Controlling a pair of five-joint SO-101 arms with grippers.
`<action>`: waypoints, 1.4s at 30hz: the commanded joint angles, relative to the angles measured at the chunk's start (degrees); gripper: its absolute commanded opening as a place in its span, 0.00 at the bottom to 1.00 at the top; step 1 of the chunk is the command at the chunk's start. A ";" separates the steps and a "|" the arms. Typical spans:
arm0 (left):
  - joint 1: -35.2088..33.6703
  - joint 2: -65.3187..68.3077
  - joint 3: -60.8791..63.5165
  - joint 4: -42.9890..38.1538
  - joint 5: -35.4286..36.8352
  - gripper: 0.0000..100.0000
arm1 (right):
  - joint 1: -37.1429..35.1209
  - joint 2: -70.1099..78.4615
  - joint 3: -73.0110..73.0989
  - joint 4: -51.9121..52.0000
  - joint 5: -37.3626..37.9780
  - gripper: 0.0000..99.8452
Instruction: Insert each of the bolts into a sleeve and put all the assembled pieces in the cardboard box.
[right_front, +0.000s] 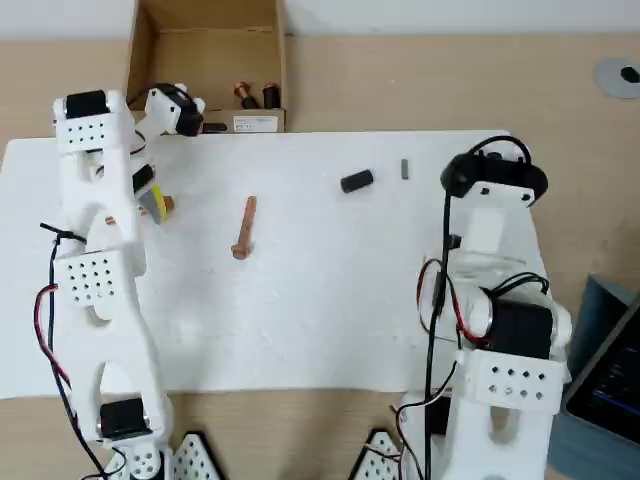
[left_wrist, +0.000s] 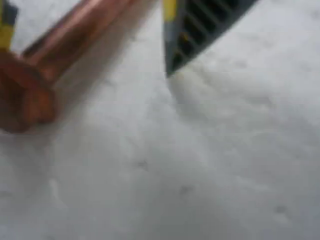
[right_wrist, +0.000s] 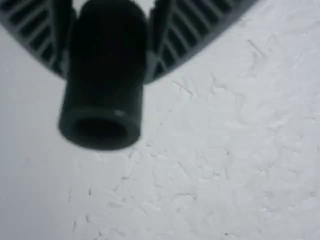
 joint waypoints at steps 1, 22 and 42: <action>1.14 1.89 -2.64 0.53 0.00 0.13 | 0.13 -1.10 0.04 -1.05 0.00 0.01; 3.87 -2.42 -14.68 0.70 31.65 0.00 | 0.13 -1.36 1.27 -1.05 0.00 0.01; 8.70 -55.25 20.40 0.70 44.31 0.00 | 0.22 -9.71 -2.59 2.55 8.09 0.01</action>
